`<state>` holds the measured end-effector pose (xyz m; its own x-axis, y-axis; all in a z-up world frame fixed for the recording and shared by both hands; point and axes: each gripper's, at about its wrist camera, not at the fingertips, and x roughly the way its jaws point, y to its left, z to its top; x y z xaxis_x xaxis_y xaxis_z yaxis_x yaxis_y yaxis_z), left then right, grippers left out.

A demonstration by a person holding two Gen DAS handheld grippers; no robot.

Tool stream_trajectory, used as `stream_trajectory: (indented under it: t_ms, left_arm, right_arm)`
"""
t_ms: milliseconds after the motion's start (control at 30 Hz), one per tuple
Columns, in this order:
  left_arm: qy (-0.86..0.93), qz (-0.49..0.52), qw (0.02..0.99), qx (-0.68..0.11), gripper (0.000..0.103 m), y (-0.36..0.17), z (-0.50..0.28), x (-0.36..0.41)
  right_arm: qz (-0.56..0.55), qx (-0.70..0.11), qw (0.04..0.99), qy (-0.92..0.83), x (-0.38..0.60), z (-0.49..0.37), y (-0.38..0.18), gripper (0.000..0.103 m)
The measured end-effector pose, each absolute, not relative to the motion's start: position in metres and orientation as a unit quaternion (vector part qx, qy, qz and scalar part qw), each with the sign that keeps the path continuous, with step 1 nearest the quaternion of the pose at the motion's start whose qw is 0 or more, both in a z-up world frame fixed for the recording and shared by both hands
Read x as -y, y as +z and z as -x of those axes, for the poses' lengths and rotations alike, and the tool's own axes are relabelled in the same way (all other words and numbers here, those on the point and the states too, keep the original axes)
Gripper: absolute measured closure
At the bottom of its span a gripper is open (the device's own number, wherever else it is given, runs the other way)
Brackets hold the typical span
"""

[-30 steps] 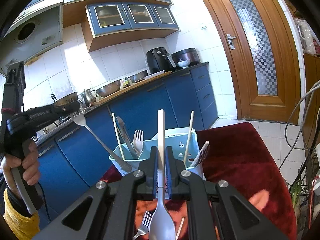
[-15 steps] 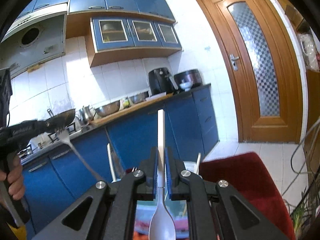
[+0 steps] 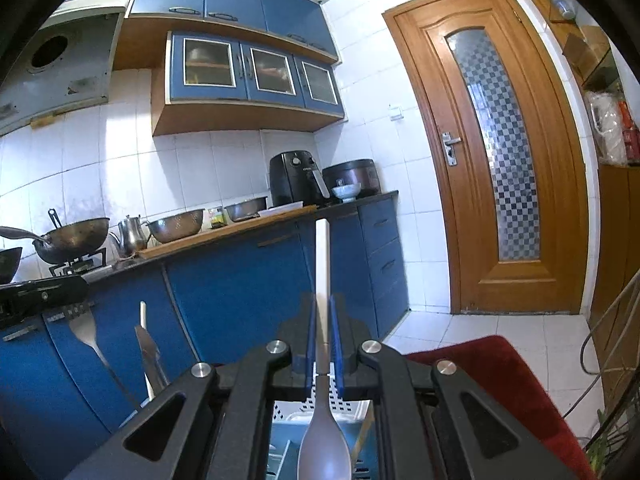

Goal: Organize utensils
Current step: 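Lower both utensils into the holder and open both tools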

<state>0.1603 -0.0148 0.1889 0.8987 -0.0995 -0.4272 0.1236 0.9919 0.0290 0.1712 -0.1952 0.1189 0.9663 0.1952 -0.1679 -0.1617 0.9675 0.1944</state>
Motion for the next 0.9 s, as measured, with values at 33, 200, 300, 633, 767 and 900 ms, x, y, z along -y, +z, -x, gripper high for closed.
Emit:
stream_trajectory:
  t_ms: [33,200,300,633,767,900]
  left_arm:
    - [-0.06,-0.027,0.973,-0.223,0.103,0.184,-0.162,0.015]
    - [-0.079,-0.016,0.967,-0.243,0.103,0.168,-0.167,0.018]
    - [-0.091,-0.005,0.963,-0.255,0.102,0.162,-0.168,0.018]
    - [-0.101,-0.008,0.961,-0.259,0.075,0.163,-0.148,0.024]
    - [-0.104,-0.004,0.96,-0.26,0.075,0.166,-0.136,0.02]
    - [-0.111,0.0,0.956,-0.27,0.075,0.169,-0.121,0.016]
  right_arm:
    - [-0.088,-0.094,0.988,0.091,0.195,-0.171,0.116,0.094]
    - [-0.083,-0.096,0.987,0.098,0.196,-0.164,0.109,0.094]
    - [-0.085,-0.105,0.985,0.109,0.196,-0.161,0.109,0.085]
    - [-0.084,-0.108,0.982,0.128,0.199,-0.14,0.127,0.066]
    - [-0.088,-0.114,0.98,0.136,0.201,-0.126,0.137,0.065]
    - [-0.085,-0.133,0.977,0.145,0.201,-0.106,0.148,0.065]
